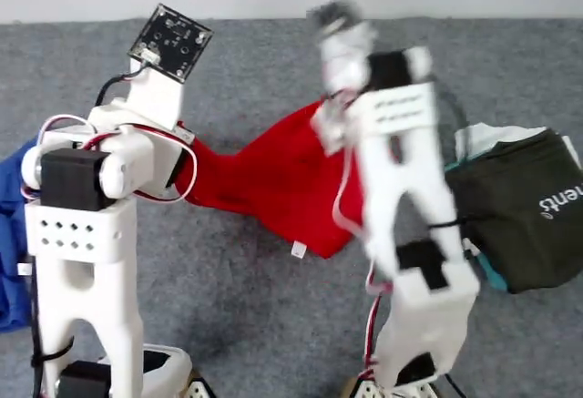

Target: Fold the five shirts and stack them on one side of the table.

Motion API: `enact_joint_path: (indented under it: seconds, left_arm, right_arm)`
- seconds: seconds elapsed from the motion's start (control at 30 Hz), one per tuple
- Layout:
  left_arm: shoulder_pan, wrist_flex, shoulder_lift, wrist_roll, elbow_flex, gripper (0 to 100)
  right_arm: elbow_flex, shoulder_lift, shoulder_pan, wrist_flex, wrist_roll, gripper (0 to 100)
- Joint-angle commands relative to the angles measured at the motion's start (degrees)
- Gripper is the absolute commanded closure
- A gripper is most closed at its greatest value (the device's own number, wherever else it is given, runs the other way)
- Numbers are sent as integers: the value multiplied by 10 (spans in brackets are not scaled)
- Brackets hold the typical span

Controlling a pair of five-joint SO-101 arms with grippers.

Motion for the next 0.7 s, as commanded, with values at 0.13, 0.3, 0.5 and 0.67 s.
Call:
enact_joint_path:
  seconds: [0.13,0.3,0.5,0.67]
  left_arm:
    - [-9,-8,-5,5,0,988]
    - [-9,-7,-10,5,8,988]
    - [-8,-9,-10,5,24,988]
    - [-8,-5,-10,6,24,988]
  right_arm:
    - [361,-181,-127,-65,72,900]
    - [474,-205,-147,-170,74,898]
    - [491,-166,-102,-217,27,898]
    - [490,-100,-96,-215,25,898]
